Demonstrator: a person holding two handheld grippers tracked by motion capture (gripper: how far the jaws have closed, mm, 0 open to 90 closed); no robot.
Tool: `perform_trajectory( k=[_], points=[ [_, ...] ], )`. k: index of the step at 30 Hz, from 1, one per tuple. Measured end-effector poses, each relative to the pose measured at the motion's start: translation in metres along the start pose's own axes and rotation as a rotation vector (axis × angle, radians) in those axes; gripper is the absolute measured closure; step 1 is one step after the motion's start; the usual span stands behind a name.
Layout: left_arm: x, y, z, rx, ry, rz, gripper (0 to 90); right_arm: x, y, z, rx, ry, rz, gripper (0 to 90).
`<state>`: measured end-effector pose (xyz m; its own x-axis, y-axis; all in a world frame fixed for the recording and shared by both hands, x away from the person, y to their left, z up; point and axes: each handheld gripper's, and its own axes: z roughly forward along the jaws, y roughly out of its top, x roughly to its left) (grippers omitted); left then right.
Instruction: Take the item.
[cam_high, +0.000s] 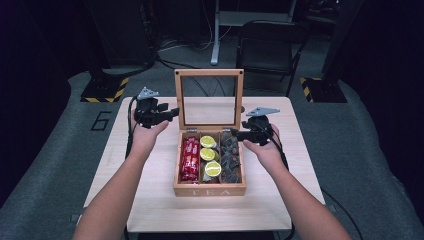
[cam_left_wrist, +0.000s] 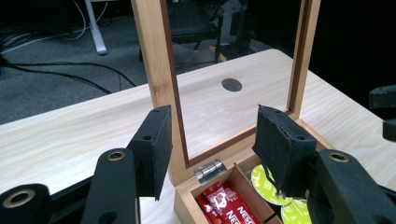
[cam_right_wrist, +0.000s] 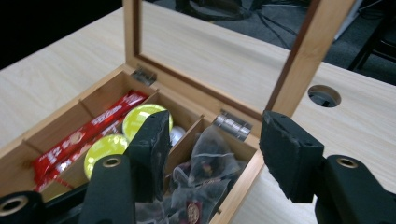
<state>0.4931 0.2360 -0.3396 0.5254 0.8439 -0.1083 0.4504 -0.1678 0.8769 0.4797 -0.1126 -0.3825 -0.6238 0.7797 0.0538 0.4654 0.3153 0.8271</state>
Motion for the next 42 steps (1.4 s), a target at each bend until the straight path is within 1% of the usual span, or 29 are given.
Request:
perform_trajectory(
  k=[4,8,9,11,12,13,16,20,24,26,27,28,30,31,32,34,38,39,42],
  points=[
    [0.0,-0.002,0.0,0.003,-0.002,0.002,46.6,0.008,-0.005,-0.002,0.009,0.02,-0.041,41.7],
    [0.0,-0.003,0.0,0.001,-0.006,0.001,46.5,0.015,-0.009,-0.003,0.014,0.036,-0.054,39.7],
    [0.0,-0.003,0.0,0.001,-0.009,0.001,46.5,0.017,-0.01,-0.003,0.017,0.04,-0.05,39.7],
    [-0.001,-0.004,-0.001,0.005,-0.017,0.0,46.5,0.02,-0.012,-0.003,0.023,0.06,-0.065,40.2],
    [-0.002,-0.005,-0.001,0.007,-0.021,0.004,46.5,0.023,-0.012,-0.003,0.027,0.063,-0.073,40.2],
    [-0.002,-0.005,-0.001,0.007,-0.022,0.008,46.6,0.024,-0.013,-0.003,0.024,0.06,-0.094,40.2],
    [-0.002,-0.006,-0.002,0.003,-0.024,0.005,46.6,0.031,-0.014,-0.003,0.027,0.068,-0.106,39.7],
    [-0.001,-0.008,-0.005,0.004,-0.022,0.007,46.5,0.038,-0.015,-0.003,0.028,0.085,-0.102,38.6],
    [0.002,-0.009,-0.007,0.006,-0.017,0.001,46.5,0.045,-0.017,-0.002,0.024,0.101,-0.116,38.1],
    [0.003,-0.009,-0.007,0.004,-0.009,0.0,46.5,0.048,-0.018,-0.001,0.025,0.107,-0.118,37.4],
    [0.004,-0.01,-0.008,0.003,-0.006,-0.003,46.5,0.049,-0.019,-0.001,0.024,0.109,-0.127,37.0],
    [0.005,-0.01,-0.008,0.005,-0.005,-0.003,46.5,0.05,-0.02,0.0,0.027,0.112,-0.123,36.6],
    [0.006,-0.01,-0.009,0.001,-0.001,-0.009,46.6,0.053,-0.022,0.0,0.033,0.116,-0.132,36.3],
    [0.006,-0.01,-0.01,0.0,-0.002,-0.007,46.5,0.054,-0.023,0.001,0.037,0.12,-0.14,36.2],
    [0.006,-0.009,-0.01,0.0,-0.001,-0.008,46.5,0.056,-0.025,0.001,0.038,0.12,-0.134,36.1],
    [0.007,-0.01,-0.011,0.001,0.001,-0.008,46.6,0.058,-0.026,0.002,0.039,0.124,-0.145,36.0],
    [0.007,-0.01,-0.011,-0.002,0.003,-0.006,46.6,0.062,-0.031,0.003,0.047,0.132,-0.144,35.5],
    [0.007,-0.01,-0.011,-0.001,0.002,-0.007,46.5,0.062,-0.032,0.004,0.049,0.137,-0.152,35.1],
    [0.008,-0.01,-0.011,-0.002,0.001,-0.007,46.3,0.065,-0.036,0.005,0.053,0.147,-0.144,33.7]
  ],
)
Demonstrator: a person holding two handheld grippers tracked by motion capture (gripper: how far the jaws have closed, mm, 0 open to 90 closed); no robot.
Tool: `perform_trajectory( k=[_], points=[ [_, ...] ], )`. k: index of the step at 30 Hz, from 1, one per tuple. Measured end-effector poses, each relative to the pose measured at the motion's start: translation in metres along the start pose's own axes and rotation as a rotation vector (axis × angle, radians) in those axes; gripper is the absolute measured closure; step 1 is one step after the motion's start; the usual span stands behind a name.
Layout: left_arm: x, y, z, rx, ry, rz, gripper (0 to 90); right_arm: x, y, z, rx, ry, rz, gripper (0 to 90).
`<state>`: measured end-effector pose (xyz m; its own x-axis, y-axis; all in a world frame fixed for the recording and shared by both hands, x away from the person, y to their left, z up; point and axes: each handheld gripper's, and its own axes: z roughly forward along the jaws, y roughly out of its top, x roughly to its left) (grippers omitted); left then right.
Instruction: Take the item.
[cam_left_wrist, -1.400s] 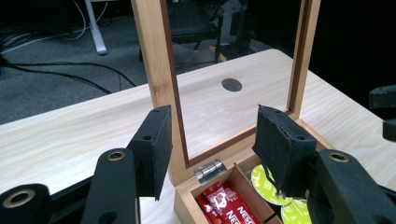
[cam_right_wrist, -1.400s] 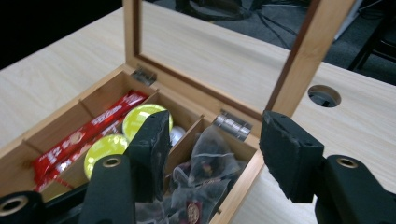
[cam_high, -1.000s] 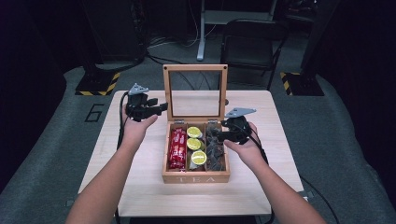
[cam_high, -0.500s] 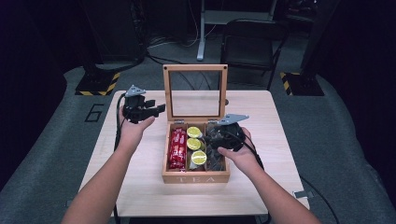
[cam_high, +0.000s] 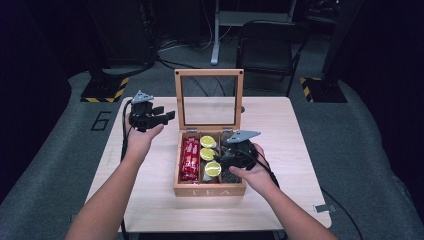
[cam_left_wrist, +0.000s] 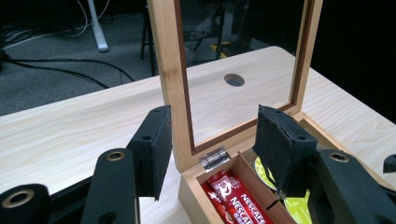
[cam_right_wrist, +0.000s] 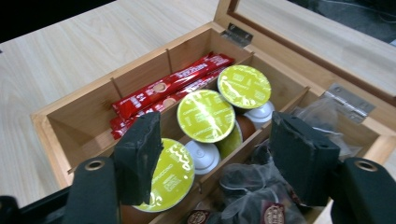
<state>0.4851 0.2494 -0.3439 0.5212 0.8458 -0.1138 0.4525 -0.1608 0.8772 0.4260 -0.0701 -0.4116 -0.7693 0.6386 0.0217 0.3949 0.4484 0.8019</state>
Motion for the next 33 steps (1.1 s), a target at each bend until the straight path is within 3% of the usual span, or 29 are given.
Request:
perform_trajectory(
  k=[5,13,33],
  points=[
    [0.0,0.0,0.001,0.0,0.006,-0.004,46.3,0.005,-0.006,0.004,-0.009,0.024,-0.002,32.0],
    [0.0,0.0,0.003,0.002,0.006,-0.01,46.3,0.014,-0.015,0.014,0.018,0.056,-0.009,31.5],
    [-0.002,0.001,0.002,-0.006,0.003,-0.006,46.3,0.026,-0.027,0.026,0.042,0.059,-0.036,30.9]
  ],
)
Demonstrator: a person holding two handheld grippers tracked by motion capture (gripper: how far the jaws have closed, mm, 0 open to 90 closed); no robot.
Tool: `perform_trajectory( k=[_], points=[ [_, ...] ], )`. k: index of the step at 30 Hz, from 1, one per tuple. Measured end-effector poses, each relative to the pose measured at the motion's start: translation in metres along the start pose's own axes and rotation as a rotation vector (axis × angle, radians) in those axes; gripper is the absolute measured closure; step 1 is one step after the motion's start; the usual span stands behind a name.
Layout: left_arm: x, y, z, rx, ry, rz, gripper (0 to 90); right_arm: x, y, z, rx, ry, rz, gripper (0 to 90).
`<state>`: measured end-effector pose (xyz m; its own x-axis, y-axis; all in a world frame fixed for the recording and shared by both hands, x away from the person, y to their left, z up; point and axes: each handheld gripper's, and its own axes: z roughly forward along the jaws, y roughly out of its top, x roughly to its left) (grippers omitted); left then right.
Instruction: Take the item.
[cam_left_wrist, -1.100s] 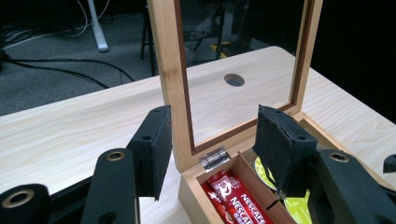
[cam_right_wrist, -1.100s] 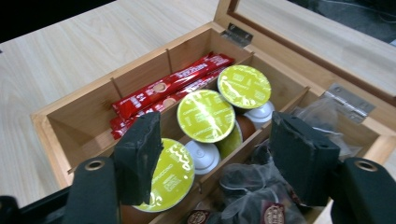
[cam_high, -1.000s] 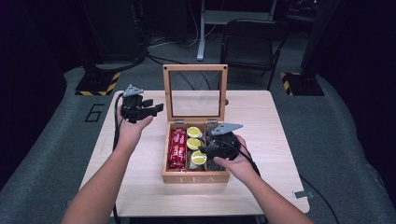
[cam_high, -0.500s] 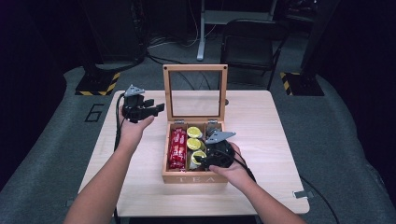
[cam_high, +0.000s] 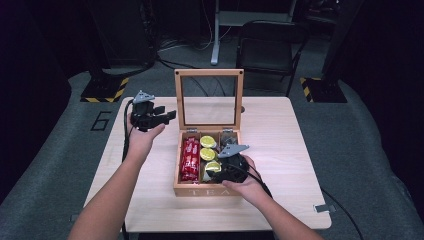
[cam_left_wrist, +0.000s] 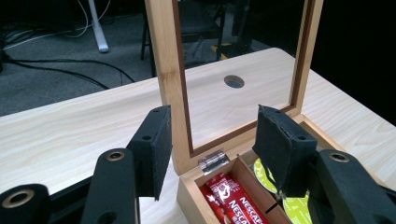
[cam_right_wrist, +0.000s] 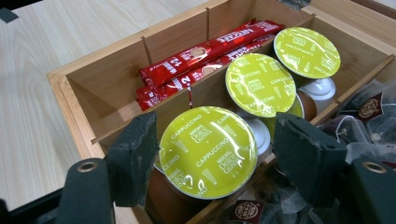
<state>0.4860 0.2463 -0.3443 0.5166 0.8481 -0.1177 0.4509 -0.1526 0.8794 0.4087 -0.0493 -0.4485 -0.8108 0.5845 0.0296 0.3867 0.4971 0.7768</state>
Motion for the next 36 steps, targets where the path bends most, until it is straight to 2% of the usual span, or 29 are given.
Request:
perform_trajectory(
  k=[17,25,34,36],
  points=[
    [0.0,0.0,-0.001,0.006,-0.007,-0.004,46.3,0.003,0.0,0.01,0.042,0.0,-0.023,28.8],
    [0.001,0.0,-0.001,0.005,-0.005,-0.003,46.3,0.005,0.0,0.012,0.055,-0.015,-0.049,36.3],
    [0.002,0.0,-0.002,0.002,-0.003,-0.007,46.3,0.006,0.002,0.01,0.037,-0.007,-0.05,36.8],
    [0.003,0.0,-0.002,0.004,-0.004,-0.002,46.3,0.008,0.003,0.008,0.035,-0.002,-0.038,36.8]
  ],
)
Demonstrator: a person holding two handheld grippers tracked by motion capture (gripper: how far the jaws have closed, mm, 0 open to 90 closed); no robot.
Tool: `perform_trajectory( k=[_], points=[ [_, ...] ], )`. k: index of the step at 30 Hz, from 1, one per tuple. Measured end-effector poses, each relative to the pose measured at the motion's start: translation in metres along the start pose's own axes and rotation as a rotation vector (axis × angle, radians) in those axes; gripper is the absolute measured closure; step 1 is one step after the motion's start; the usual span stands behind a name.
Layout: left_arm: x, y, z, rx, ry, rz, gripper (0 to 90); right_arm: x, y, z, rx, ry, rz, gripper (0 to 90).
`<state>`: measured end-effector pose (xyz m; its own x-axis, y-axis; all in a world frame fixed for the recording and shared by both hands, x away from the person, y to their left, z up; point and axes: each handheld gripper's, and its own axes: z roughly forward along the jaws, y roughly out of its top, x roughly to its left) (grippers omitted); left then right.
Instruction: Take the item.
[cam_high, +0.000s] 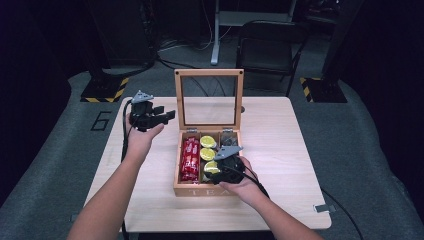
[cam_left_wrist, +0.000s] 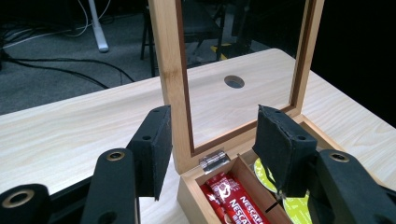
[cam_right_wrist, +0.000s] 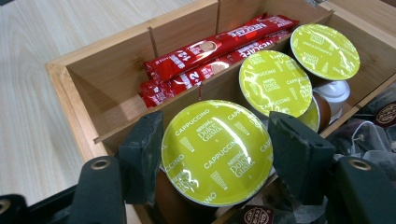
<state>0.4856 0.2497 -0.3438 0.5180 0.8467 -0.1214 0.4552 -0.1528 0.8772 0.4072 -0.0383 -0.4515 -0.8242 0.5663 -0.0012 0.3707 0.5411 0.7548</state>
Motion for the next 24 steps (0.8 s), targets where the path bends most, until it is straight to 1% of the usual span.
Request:
perform_trajectory(
  k=[3,6,7,10,12,15,21,23,24],
  points=[
    [0.0,0.0,-0.001,-0.004,0.004,-0.008,46.3,0.0,0.002,-0.002,-0.001,0.0,-0.008,36.8],
    [0.001,0.0,-0.002,-0.005,0.006,-0.003,46.3,0.001,0.004,-0.005,-0.004,-0.001,-0.004,36.9],
    [0.001,0.0,-0.002,-0.005,0.007,-0.007,46.3,0.0,0.005,-0.007,-0.005,0.0,-0.012,36.8],
    [0.001,0.0,-0.002,-0.006,0.01,-0.007,46.3,0.0,0.008,-0.011,-0.012,-0.001,-0.007,36.8],
    [0.002,0.0,-0.003,-0.005,0.009,-0.002,46.3,-0.001,0.009,-0.014,-0.027,-0.008,-0.013,36.8],
    [0.003,0.0,-0.003,-0.004,0.012,-0.005,46.3,-0.004,0.01,-0.018,-0.031,-0.013,-0.003,36.8],
    [0.002,0.0,-0.002,-0.006,0.011,-0.005,46.3,-0.01,0.011,-0.023,-0.029,-0.024,0.0,36.9],
    [0.002,0.0,-0.002,-0.006,0.012,-0.008,46.3,-0.011,0.01,-0.025,-0.031,-0.029,0.013,36.9],
    [0.001,0.0,-0.002,-0.007,0.01,-0.007,46.3,-0.013,0.01,-0.026,-0.035,-0.032,0.005,36.9]
  ],
)
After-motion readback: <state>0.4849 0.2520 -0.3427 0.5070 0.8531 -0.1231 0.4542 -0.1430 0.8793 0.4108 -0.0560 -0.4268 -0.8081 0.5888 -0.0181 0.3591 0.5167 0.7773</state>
